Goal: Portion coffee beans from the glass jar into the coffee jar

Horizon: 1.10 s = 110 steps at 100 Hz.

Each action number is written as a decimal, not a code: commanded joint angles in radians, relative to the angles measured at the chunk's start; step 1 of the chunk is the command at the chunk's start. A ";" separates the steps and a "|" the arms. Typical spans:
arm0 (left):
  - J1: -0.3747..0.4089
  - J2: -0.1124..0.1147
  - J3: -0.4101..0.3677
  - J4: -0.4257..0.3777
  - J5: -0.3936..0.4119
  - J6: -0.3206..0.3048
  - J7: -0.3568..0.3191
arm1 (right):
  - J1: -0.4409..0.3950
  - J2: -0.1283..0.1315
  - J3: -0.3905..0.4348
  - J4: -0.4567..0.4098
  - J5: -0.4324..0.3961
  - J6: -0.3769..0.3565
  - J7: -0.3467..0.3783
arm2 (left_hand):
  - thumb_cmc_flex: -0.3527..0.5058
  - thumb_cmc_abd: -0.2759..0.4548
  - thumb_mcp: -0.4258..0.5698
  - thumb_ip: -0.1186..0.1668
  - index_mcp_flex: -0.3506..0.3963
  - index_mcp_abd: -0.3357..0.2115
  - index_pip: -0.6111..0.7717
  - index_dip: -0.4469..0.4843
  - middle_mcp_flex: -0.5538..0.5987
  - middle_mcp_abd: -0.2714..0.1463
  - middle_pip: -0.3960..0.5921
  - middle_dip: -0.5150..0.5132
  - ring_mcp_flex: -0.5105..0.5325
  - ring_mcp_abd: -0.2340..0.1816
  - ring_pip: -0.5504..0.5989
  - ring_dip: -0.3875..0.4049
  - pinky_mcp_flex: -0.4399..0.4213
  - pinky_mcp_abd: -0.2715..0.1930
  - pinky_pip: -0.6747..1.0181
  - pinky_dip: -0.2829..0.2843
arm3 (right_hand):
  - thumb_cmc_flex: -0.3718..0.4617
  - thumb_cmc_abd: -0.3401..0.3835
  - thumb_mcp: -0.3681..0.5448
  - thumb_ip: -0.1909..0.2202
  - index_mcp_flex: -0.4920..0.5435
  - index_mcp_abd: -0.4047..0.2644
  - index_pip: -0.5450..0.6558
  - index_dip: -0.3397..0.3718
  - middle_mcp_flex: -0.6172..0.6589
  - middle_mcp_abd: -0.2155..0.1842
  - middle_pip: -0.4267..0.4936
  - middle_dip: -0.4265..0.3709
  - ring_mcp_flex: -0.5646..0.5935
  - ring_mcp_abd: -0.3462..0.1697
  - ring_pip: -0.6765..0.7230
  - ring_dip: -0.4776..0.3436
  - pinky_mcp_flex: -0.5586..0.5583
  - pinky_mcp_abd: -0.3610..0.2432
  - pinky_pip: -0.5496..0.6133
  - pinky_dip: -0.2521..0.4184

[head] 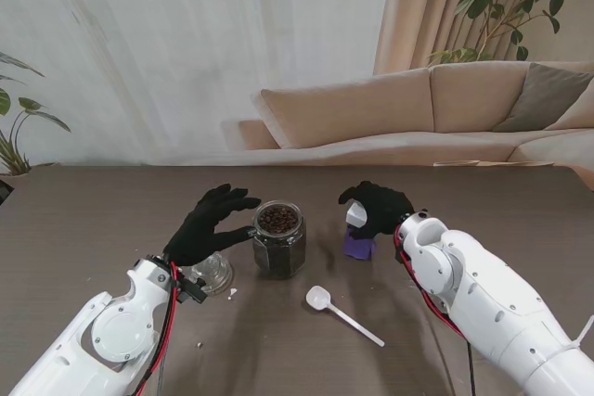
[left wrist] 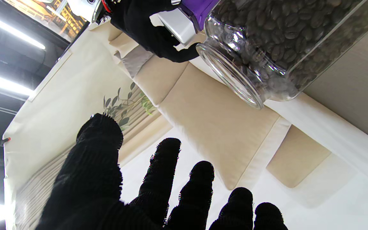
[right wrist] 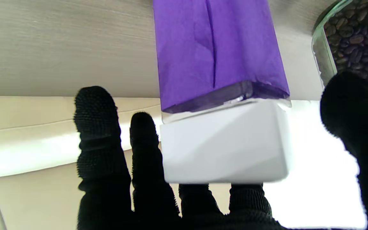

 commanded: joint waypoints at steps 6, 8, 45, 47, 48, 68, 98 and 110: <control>0.002 -0.004 0.000 -0.005 -0.001 0.003 -0.017 | -0.022 0.001 0.038 -0.070 0.001 0.011 0.032 | 0.012 0.044 0.014 0.008 0.014 -0.002 0.002 0.004 0.005 -0.003 -0.004 0.009 0.014 -0.002 -0.001 0.008 -0.018 -0.017 0.001 0.012 | -0.066 0.071 -0.066 0.018 -0.052 0.008 -0.020 -0.013 -0.074 0.002 -0.025 -0.031 -0.073 0.015 -0.071 -0.044 -0.499 0.053 -0.144 -0.074; 0.002 -0.005 0.001 -0.004 -0.001 0.003 -0.017 | -0.028 0.002 0.046 -0.084 0.000 0.013 0.036 | 0.013 0.043 0.015 0.008 0.015 -0.001 0.002 0.004 0.005 -0.004 -0.004 0.009 0.015 -0.002 -0.001 0.008 -0.018 -0.017 0.001 0.013 | -0.072 0.104 -0.087 0.021 -0.051 0.009 -0.022 -0.011 -0.078 0.003 -0.024 -0.032 -0.084 0.011 -0.080 -0.049 -0.508 0.050 -0.167 -0.086; -0.021 -0.004 0.018 0.001 -0.016 0.007 -0.029 | -0.183 -0.021 0.186 -0.360 0.054 0.039 -0.019 | 0.013 0.043 0.014 0.008 -0.003 0.002 -0.006 0.002 0.000 -0.004 -0.006 0.009 0.019 0.003 0.000 0.010 -0.018 -0.018 0.006 0.019 | 0.042 0.336 -0.297 0.125 0.252 0.048 0.090 0.168 0.219 -0.003 -0.054 -0.032 0.057 -0.043 -0.032 -0.040 -0.424 -0.019 -0.147 -0.111; -0.023 -0.004 0.019 0.001 -0.017 0.007 -0.030 | -0.192 -0.022 0.192 -0.373 0.061 0.037 -0.020 | 0.013 0.043 0.014 0.008 -0.007 0.001 -0.007 0.001 0.000 -0.004 -0.006 0.009 0.019 0.003 0.000 0.010 -0.018 -0.019 0.006 0.019 | 0.042 0.323 -0.250 0.118 0.254 0.054 0.084 0.164 0.226 -0.001 -0.059 -0.033 0.073 -0.045 -0.028 -0.039 -0.408 -0.026 -0.131 -0.117; -0.024 -0.005 0.019 0.001 -0.018 0.007 -0.030 | -0.196 -0.022 0.195 -0.379 0.065 0.035 -0.021 | 0.013 0.042 0.013 0.008 -0.007 0.002 -0.008 0.001 0.000 -0.005 -0.006 0.009 0.019 0.003 0.000 0.010 -0.018 -0.019 0.006 0.020 | 0.042 0.316 -0.229 0.114 0.254 0.055 0.083 0.162 0.231 0.000 -0.061 -0.034 0.079 -0.046 -0.026 -0.039 -0.402 -0.028 -0.124 -0.121; -0.036 -0.004 0.028 0.008 -0.021 0.002 -0.033 | -0.285 -0.029 0.241 -0.473 0.157 -0.015 -0.019 | 0.019 0.032 0.015 0.008 -0.035 -0.004 -0.018 -0.004 -0.005 -0.007 -0.006 0.009 0.024 0.009 0.002 0.011 -0.018 -0.018 0.017 0.032 | 0.066 0.259 -0.080 0.098 0.244 0.077 0.054 0.131 0.280 0.000 -0.084 -0.053 0.145 -0.065 -0.009 -0.036 -0.342 -0.070 -0.056 -0.157; -0.023 -0.003 0.023 0.001 -0.006 0.015 -0.030 | -0.427 -0.031 0.293 -0.555 0.256 -0.047 0.003 | 0.026 0.014 0.032 0.009 -0.046 0.001 -0.019 -0.007 0.014 0.003 0.004 0.017 0.058 0.037 0.015 0.022 0.003 -0.003 0.046 0.067 | 0.074 0.271 -0.129 0.103 0.245 0.061 0.001 0.092 0.330 -0.033 -0.121 -0.061 0.155 -0.070 -0.026 -0.029 -0.375 -0.080 -0.065 -0.187; -0.009 0.000 0.010 -0.011 0.000 0.031 -0.040 | -0.474 -0.037 0.303 -0.562 0.268 -0.066 -0.033 | 0.026 0.013 0.038 0.009 -0.041 0.005 -0.017 -0.006 0.018 0.003 0.004 0.020 0.067 0.045 0.018 0.027 0.011 0.003 0.053 0.076 | 0.078 0.269 -0.137 0.105 0.270 0.055 -0.002 0.090 0.347 -0.035 -0.129 -0.059 0.154 -0.067 -0.033 -0.028 -0.387 -0.073 -0.074 -0.191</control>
